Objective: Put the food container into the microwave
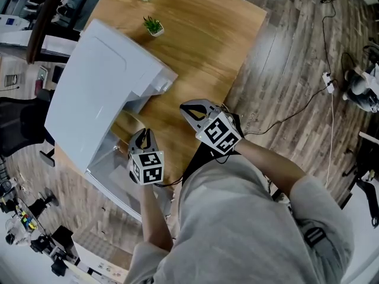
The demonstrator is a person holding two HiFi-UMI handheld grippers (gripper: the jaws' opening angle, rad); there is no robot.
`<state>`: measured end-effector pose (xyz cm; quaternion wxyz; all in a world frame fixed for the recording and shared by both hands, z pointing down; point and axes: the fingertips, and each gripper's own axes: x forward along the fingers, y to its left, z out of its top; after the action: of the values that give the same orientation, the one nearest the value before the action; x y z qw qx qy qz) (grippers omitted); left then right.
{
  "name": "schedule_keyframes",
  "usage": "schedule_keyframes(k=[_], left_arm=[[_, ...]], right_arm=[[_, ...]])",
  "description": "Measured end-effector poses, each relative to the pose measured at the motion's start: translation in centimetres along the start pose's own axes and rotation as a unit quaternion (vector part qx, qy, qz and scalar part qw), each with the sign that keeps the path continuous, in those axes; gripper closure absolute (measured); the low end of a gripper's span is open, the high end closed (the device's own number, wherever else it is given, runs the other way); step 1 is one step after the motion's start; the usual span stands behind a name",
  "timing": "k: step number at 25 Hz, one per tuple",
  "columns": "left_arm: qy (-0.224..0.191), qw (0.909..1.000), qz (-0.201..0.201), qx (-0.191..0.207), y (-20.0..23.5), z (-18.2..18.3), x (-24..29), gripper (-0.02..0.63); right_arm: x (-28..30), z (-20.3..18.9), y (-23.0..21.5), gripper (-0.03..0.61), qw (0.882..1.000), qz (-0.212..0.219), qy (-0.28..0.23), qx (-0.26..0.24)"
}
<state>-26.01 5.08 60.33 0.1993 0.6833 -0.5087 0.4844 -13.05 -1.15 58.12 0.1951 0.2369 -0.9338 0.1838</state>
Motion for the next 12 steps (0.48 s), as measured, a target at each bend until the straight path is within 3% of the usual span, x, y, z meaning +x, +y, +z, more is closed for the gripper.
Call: schedule_keyframes(k=[5,12], left_arm=[[0.009,0.9996,0.010,0.024,0.9,-0.3,0.8,0.569],[0.008,0.9997,0.014,0.020,1.8,-0.3,1.4,0.569]], right_arm=[[0.4,0.3,0.4,0.574,1.000,-0.003,-0.001,-0.001],[1.1,0.3,0.7,0.574,1.000,-0.004,0.002,-0.003]])
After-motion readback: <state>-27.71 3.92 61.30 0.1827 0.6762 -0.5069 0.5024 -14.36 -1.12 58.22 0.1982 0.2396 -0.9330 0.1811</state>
